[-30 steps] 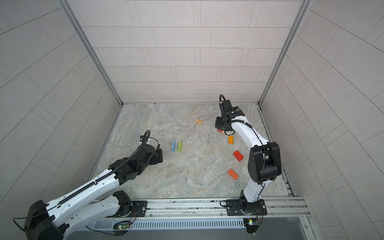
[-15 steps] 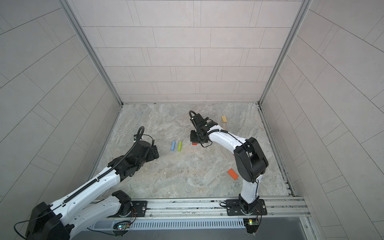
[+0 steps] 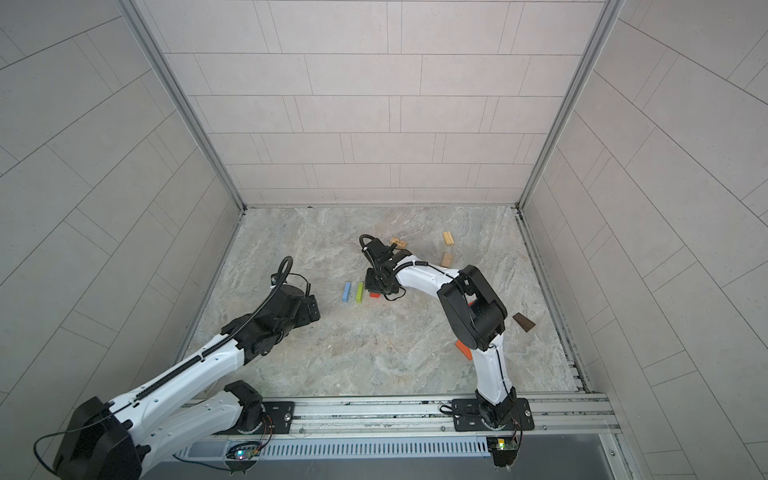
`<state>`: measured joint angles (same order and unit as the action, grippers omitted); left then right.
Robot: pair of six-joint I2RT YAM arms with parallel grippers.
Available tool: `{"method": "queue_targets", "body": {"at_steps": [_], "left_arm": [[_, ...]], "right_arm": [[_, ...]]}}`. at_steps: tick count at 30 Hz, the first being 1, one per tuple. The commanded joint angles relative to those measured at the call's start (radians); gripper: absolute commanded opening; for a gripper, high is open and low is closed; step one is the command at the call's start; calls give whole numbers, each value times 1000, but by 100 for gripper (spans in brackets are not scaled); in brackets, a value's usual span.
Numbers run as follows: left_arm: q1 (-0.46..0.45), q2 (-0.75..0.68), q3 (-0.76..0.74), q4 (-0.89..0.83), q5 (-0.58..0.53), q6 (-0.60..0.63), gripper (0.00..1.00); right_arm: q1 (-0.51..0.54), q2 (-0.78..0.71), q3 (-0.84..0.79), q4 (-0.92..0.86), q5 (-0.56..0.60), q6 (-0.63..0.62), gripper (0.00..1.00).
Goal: Build the wood block tower
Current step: 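Carry the red block with the right gripper and set it beside the green block, then open the right gripper while the left gripper moves over the blue block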
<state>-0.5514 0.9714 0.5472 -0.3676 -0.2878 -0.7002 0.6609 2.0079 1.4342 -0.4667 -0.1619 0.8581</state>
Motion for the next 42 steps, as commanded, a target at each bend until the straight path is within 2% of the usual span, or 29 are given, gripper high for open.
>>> {"method": "queue_targets", "body": {"at_steps": [1, 5, 13, 18, 20, 22, 24, 28, 31, 33, 35, 37, 39, 42], "left_arm": [[14, -14, -13, 4, -3, 14, 100], [25, -34, -19, 3, 4, 18, 100], [44, -21, -11, 21, 38, 23, 100], [73, -5, 27, 12, 80, 25, 97], [83, 9, 44, 12, 94, 26, 88], [88, 29, 63, 13, 98, 26, 71], [93, 55, 76, 21, 99, 25, 60], [106, 155, 102, 65, 136, 24, 38], [111, 240, 134, 93, 185, 25, 24], [116, 285, 163, 82, 201, 28, 19], [120, 313, 181, 86, 229, 31, 21], [120, 340, 182, 143, 292, 50, 34], [117, 373, 193, 170, 316, 48, 41], [117, 431, 224, 176, 329, 61, 42]], "right_arm": [[23, 28, 36, 1, 32, 41, 23], [30, 42, 45, -4, 41, 44, 31], [34, 48, 64, -18, 16, 38, 57], [34, 22, 65, -34, 25, 22, 60], [32, 6, 63, -45, 30, 15, 61], [25, -16, 61, -59, 41, 1, 61], [19, -42, 57, -74, 54, -16, 60], [-1, -108, 29, -91, 73, -55, 53], [-19, -155, 4, -93, 71, -99, 44], [-21, -170, 9, -111, 68, -143, 44], [-20, -174, 32, -146, 73, -177, 48], [-20, -180, 44, -168, 78, -200, 53], [-21, -188, 51, -180, 85, -214, 54], [-23, -195, 55, -189, 87, -231, 55]]}}
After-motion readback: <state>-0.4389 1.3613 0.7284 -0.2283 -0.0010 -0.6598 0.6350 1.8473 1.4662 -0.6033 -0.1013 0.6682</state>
